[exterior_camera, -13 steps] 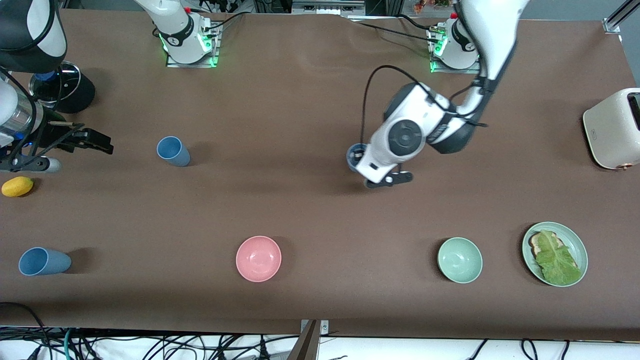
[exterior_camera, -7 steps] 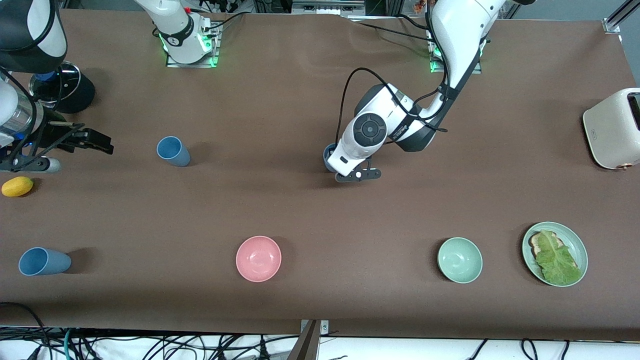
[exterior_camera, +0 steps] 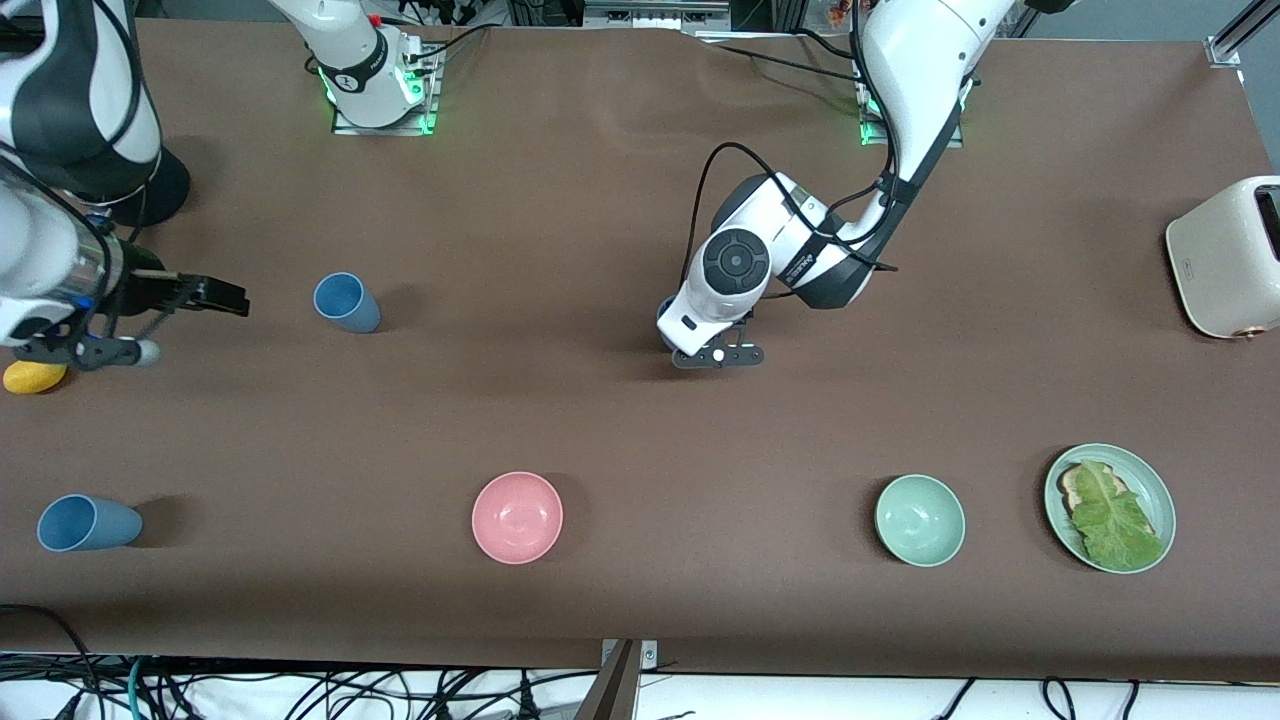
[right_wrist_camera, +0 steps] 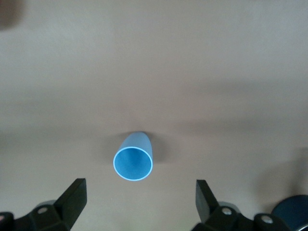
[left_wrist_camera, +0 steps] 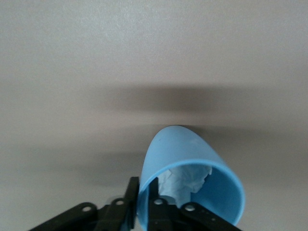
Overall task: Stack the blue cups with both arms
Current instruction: 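Set the tissue cup down with the left gripper while the right gripper reaches a cup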
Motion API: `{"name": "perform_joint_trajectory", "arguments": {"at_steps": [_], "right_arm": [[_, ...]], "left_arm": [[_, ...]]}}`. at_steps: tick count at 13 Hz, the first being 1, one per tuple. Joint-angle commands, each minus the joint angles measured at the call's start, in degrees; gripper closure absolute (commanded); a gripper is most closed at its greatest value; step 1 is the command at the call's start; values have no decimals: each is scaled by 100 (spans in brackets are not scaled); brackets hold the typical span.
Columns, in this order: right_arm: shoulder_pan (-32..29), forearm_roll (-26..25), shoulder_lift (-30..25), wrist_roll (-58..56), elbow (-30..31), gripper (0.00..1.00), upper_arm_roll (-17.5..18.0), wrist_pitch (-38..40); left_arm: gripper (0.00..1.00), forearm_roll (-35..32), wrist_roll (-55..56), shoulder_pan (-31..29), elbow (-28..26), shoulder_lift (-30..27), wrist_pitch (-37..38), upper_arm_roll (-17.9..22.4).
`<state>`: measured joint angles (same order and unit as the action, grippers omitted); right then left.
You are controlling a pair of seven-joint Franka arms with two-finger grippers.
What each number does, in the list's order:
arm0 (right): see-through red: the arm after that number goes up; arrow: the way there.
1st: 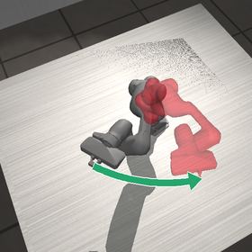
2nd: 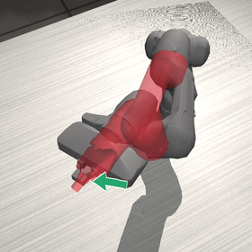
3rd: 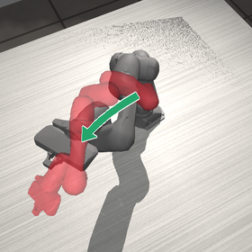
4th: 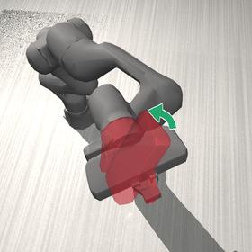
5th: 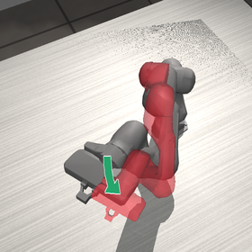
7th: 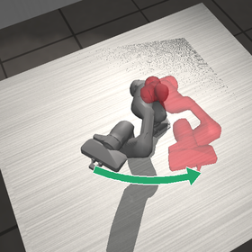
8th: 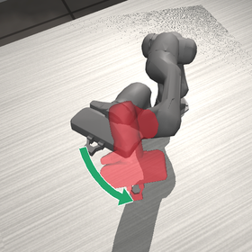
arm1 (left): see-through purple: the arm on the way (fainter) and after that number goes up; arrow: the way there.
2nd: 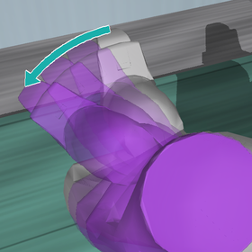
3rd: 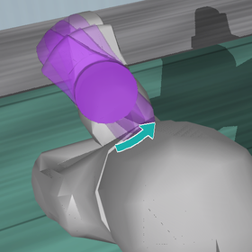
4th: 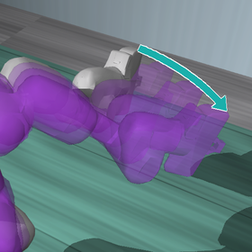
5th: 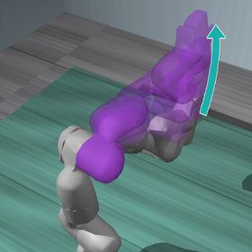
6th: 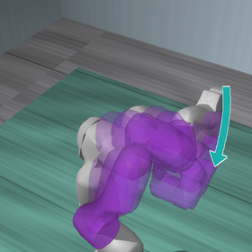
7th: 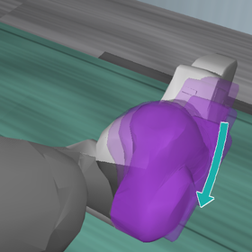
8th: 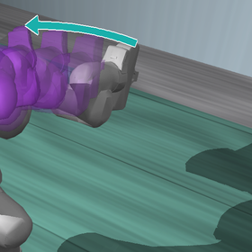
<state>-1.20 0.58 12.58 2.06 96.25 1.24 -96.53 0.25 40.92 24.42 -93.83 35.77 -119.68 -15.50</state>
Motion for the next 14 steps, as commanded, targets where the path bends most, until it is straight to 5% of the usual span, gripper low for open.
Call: {"name": "perform_joint_trajectory", "arguments": {"at_steps": [1, 4, 7, 14], "right_arm": [[6, -5, -167, -39, 524, 0, 7, -207], [6, -5, -684, -39, 1716, 0, -1, -1162], [5, -5, -1073, -39, 2976, 0, -28, -2350], [-12, -14, -811, -356, 3743, 0, -98, -3477]], "left_arm": [[0, -69, 37, -68, 110, -244, 172, 21], [0, -95, -109, -463, 337, -894, 1075, 21], [0, -104, -732, -945, 1127, -1037, 2332, 65], [0, -367, -2718, -2028, 956, -2510, 3530, 206]]}}
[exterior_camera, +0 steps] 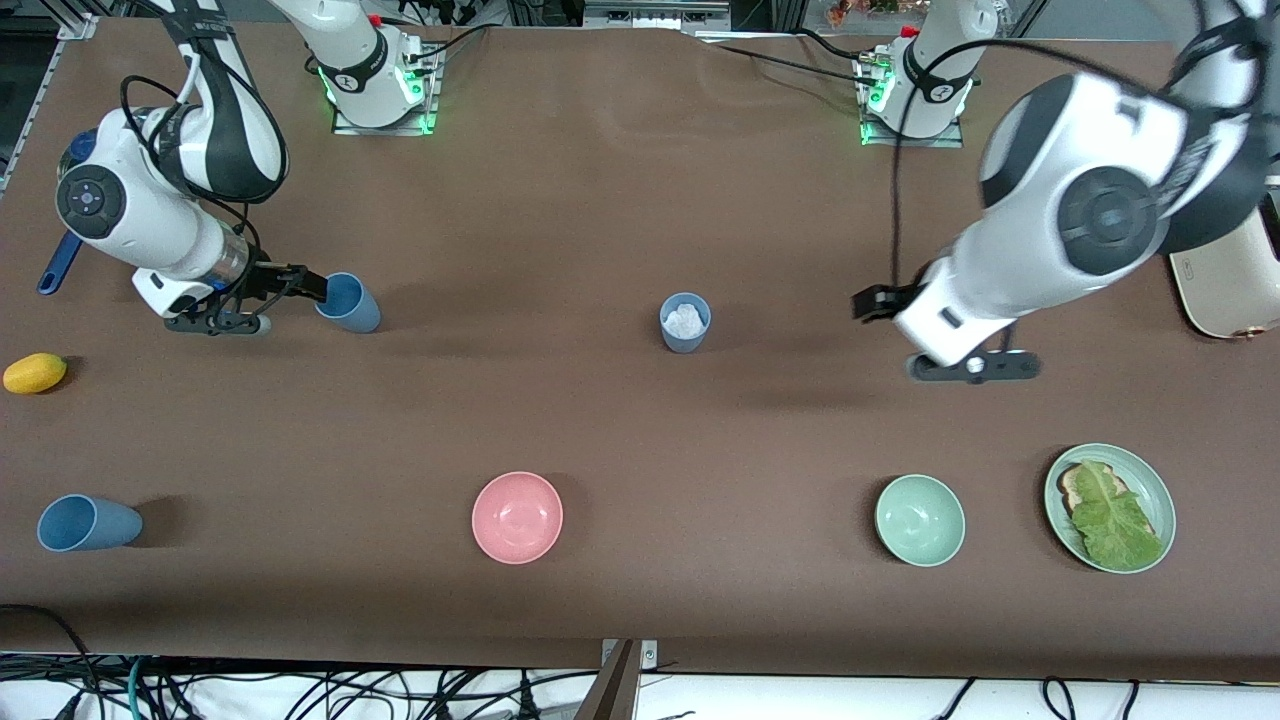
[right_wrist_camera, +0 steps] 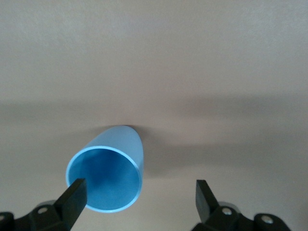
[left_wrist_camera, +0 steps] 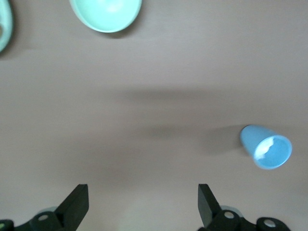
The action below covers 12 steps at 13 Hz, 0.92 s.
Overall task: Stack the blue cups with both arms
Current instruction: 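Set the tissue cup down with the left gripper while the right gripper reaches a cup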
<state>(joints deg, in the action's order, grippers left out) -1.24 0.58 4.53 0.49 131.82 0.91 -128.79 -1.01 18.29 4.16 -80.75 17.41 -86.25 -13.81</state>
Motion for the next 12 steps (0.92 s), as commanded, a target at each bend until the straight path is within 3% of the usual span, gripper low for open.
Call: {"name": "perform_joint_trajectory", "arguments": {"at_steps": [1, 3, 5, 7, 9, 10, 12], "right_arm": [[-8, -14, 56, -198, 187, 0, -65, -278], [-8, -14, 197, -198, 187, 0, -65, -392], [1, -23, 303, -225, 187, 0, -65, -436], [1, -23, 452, -234, 178, 1, -65, -576], [1, -23, 514, -234, 160, 9, -65, -604], [-8, -40, 514, -234, 152, 29, -65, -604], [-8, -40, 584, -234, 134, 78, -65, -638]], "left_arm": [[0, -216, -719, -220, -493, -903, 187, 80], [0, -189, -985, -617, -844, -1378, 126, 168], [0, -215, -1003, -513, -951, -1521, -214, 623], [0, -198, -1003, -451, -1790, -2062, -759, 784], [0, -163, -1003, -407, -2006, -2171, -885, 958], [0, -15, -1064, -355, -2084, -2215, -885, 1029], [0, 39, -1431, -337, -2024, -2172, -876, 1030]]}}
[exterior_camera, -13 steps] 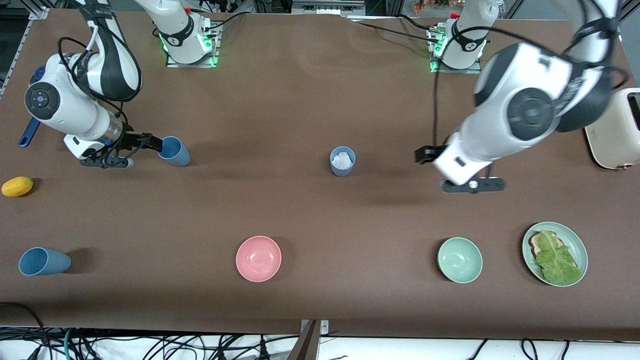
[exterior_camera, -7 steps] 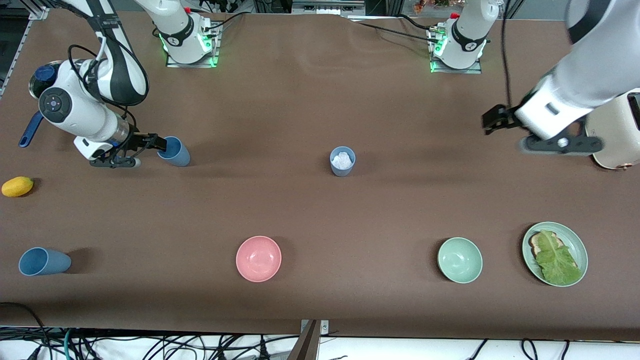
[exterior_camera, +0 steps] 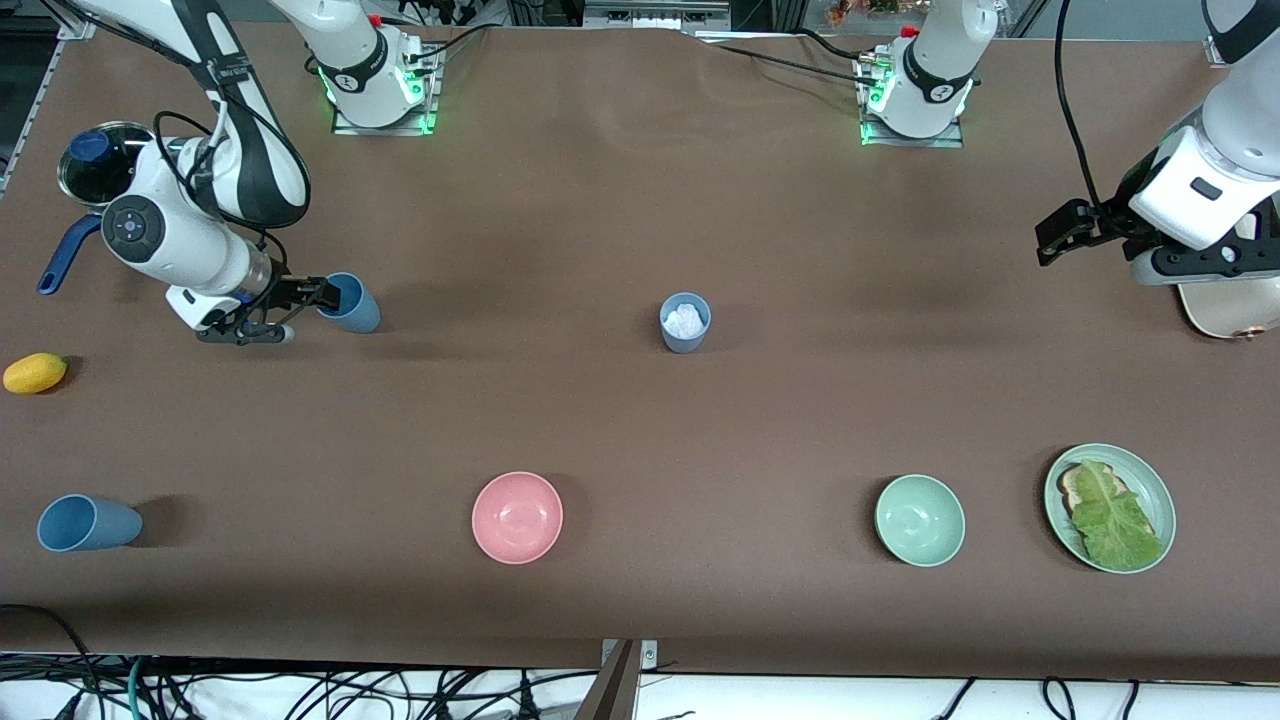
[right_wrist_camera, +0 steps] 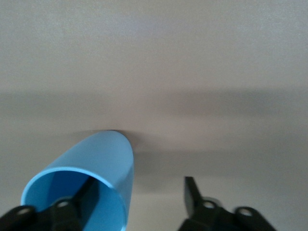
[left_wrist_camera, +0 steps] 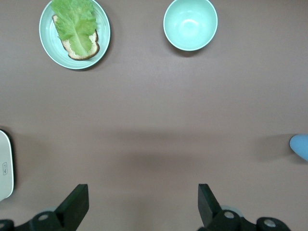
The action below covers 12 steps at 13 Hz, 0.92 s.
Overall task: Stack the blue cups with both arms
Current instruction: 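Grasp the empty blue cup with the right gripper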
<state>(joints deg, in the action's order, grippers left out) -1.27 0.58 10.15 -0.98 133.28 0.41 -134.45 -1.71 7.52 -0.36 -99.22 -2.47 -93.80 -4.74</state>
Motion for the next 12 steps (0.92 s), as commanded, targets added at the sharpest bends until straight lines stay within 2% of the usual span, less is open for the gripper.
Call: {"name": "perform_joint_trajectory", "arguments": {"at_steps": [1, 2, 7, 10, 12], "right_arm": [[-5, -32, 22, -86, -12, 95, -15, -98], [4, -32, 22, -86, -21, 100, -6, -99], [4, -23, -39, -34, -240, 100, 64, 24], [13, 3, -13, 378, -1195, 100, 485, 1330], [21, 38, 22, 721, -1715, 100, 880, 1807]], "left_arm": [[0, 118, -522, 115, -194, -193, -121, 140], [0, 118, -463, 115, -186, -202, -103, 140], [0, 127, -409, 432, -150, -210, -121, 333], [0, 136, -418, 414, 25, -70, -86, 325], [0, 136, -436, 362, 34, -70, -77, 316]]}}
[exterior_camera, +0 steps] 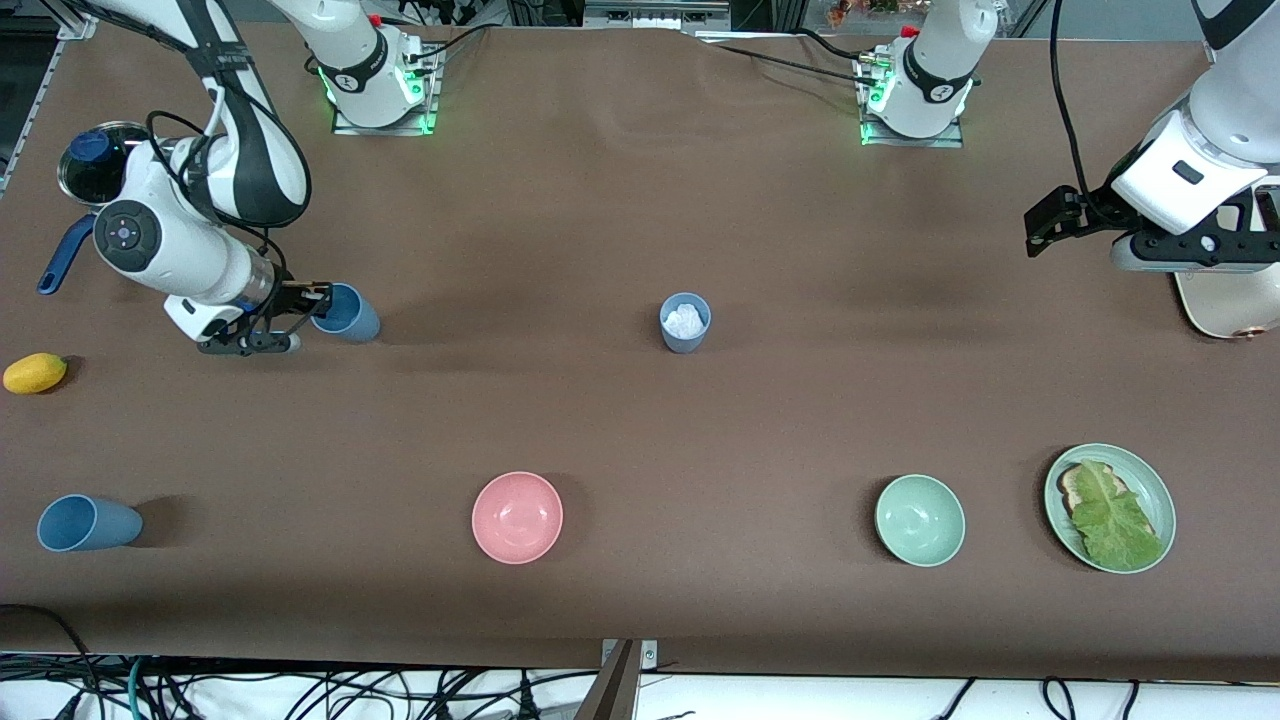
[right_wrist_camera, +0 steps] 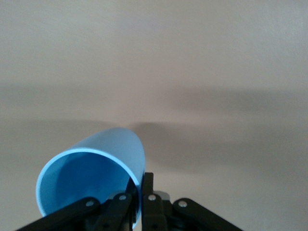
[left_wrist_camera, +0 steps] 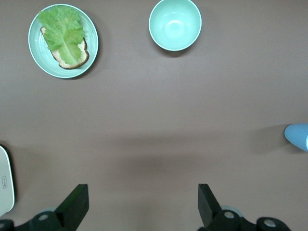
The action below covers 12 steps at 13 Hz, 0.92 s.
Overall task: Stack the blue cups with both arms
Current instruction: 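Grasp the empty blue cup with the right gripper, then carry the blue cup with the right gripper over the tissue cup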
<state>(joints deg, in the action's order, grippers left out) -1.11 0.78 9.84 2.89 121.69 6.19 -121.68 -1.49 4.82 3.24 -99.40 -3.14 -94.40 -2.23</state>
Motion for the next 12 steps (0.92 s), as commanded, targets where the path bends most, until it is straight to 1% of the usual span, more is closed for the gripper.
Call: {"name": "perform_joint_trajectory", "arguments": {"at_steps": [1, 3, 5, 7, 9, 12], "right_arm": [[14, 62, 54, 535, -672, 100, 382, 618], [259, 272, 62, 1087, -848, 100, 645, 628], [750, 414, 325, 1729, -1268, 100, 716, 628], [1278, 467, 702, 2528, -1804, 100, 717, 602], [1779, 485, 1185, 3284, -2506, 100, 717, 593], [2306, 476, 1932, 4129, -3509, 100, 717, 549]], "left_arm": [[0, 113, -174, 2, 52, -3, -17, 65], [0, 105, -157, 2, 52, -3, 1, 74], [0, 105, -174, -7, 70, 41, 1, 74], [0, 105, -157, -16, 70, 41, 44, 74], [0, 105, -148, -7, 96, 41, 53, 74], [0, 105, -174, -16, 87, 41, 106, 74]]}}
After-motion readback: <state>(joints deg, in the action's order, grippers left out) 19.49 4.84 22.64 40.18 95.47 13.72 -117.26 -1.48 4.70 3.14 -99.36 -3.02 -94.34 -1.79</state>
